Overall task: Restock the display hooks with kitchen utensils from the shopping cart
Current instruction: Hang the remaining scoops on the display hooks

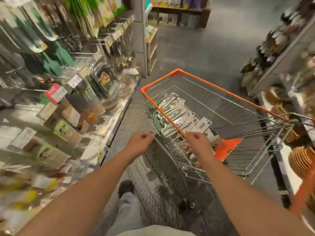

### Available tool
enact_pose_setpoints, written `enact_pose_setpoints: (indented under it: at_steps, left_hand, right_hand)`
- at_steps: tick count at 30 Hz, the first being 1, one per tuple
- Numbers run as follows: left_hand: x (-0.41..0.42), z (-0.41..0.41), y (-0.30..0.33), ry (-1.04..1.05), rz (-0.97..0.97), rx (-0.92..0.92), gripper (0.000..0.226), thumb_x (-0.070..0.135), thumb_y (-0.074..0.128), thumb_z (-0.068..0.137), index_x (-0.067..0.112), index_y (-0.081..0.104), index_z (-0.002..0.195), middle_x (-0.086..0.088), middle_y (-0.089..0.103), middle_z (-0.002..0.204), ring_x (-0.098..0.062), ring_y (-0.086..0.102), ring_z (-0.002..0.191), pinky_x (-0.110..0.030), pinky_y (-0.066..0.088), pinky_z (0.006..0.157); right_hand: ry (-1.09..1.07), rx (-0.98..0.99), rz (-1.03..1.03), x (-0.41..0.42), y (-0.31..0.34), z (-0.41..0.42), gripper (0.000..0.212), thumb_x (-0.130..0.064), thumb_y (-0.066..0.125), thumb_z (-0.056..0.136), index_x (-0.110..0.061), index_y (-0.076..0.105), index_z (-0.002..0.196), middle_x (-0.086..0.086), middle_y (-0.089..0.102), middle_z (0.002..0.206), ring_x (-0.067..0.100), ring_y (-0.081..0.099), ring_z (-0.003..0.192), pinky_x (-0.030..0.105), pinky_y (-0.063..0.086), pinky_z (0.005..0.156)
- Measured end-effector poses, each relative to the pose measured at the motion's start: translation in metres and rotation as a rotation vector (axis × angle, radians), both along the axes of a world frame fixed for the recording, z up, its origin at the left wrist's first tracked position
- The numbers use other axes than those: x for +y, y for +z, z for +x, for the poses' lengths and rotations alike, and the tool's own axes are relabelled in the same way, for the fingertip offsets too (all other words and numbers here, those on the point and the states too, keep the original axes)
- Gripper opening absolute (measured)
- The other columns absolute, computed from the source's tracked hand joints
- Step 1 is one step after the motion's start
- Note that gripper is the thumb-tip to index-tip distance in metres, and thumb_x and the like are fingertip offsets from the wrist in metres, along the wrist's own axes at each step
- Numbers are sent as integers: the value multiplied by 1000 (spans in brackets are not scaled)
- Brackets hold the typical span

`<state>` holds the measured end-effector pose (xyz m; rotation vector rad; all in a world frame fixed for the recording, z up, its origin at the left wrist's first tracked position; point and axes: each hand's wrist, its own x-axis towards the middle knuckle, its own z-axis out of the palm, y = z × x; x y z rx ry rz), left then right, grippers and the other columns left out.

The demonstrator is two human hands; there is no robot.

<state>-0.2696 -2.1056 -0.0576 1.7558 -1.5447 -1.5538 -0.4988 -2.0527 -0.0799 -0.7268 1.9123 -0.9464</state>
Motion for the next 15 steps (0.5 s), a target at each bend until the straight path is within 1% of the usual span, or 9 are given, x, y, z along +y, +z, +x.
enact_pose_setpoints:
  at_steps: [2, 4, 5, 6, 7, 9, 11, 13, 15]
  left_hand:
    - [-28, -16, -8, -63, -10, -19, 18, 38, 54, 106, 23, 64, 111, -2, 69, 105, -19, 66, 92, -23, 52, 68]
    - [-61, -31, -17, -120, -19, -19, 26, 43, 57, 103, 22, 65, 117, -2, 71, 108, -19, 68, 96, -30, 56, 73]
    - [-76, -39, -19, -134, -21, -14, 30, 47, 59, 101, 23, 67, 118, -2, 72, 109, -19, 69, 97, -35, 59, 78]
    - [-90, -45, -22, -143, -23, -13, 31, 48, 60, 100, 25, 69, 118, 0, 73, 107, -19, 70, 97, -38, 59, 82]
    - [-107, -53, -24, -171, -15, -12, 30, 48, 60, 100, 26, 69, 118, 0, 74, 104, -18, 70, 95, -37, 59, 84]
    - [-135, -67, -26, -232, 4, -15, 28, 46, 60, 100, 25, 69, 117, -1, 75, 99, -18, 69, 88, -34, 56, 80]
    - [-157, -80, -30, -304, 1, -42, 32, 55, 60, 92, 29, 70, 108, -2, 76, 95, -23, 71, 90, -38, 58, 87]
    - [-181, -95, -37, -399, -12, -63, 39, 63, 56, 83, 31, 68, 101, -2, 76, 94, -27, 72, 92, -45, 58, 93]
    - [-201, -112, -40, -483, 18, -69, 28, 52, 57, 95, 28, 66, 107, -3, 75, 97, -27, 73, 92, -45, 58, 92]
  right_hand:
    - [-84, 9, 0, -10, -7, -12, 30, -41, 61, 102, -15, 64, 117, 2, 70, 104, 17, 68, 81, 42, 61, 79]
    - [-190, -9, 20, -24, -17, -25, 29, -41, 62, 101, -16, 66, 114, 4, 71, 101, 22, 69, 81, 50, 61, 85]
    - [-241, -16, 31, -30, -20, -30, 30, -41, 62, 101, -16, 66, 116, 6, 72, 102, 25, 70, 85, 52, 61, 86]
    - [-277, -12, 43, -36, -22, -35, 31, -41, 62, 101, -16, 66, 119, 6, 71, 105, 28, 70, 91, 51, 60, 84]
    - [-314, -16, 62, -43, -25, -38, 30, -40, 61, 101, -17, 66, 119, 6, 71, 107, 29, 70, 96, 48, 59, 78]
    - [-389, -47, 83, -57, -30, -44, 25, -39, 62, 102, -17, 66, 112, 8, 69, 106, 29, 70, 94, 42, 54, 68]
    - [-429, -55, 109, -68, -36, -48, 25, -39, 60, 102, -15, 65, 106, 7, 68, 100, 25, 67, 86, 39, 51, 68]
    - [-489, -60, 143, -78, -42, -52, 29, -41, 58, 103, -14, 67, 109, 7, 67, 101, 22, 63, 85, 37, 48, 70]
    - [-550, -64, 166, -83, -50, -56, 28, -39, 57, 104, -14, 67, 111, 6, 68, 101, 22, 62, 85, 35, 46, 70]
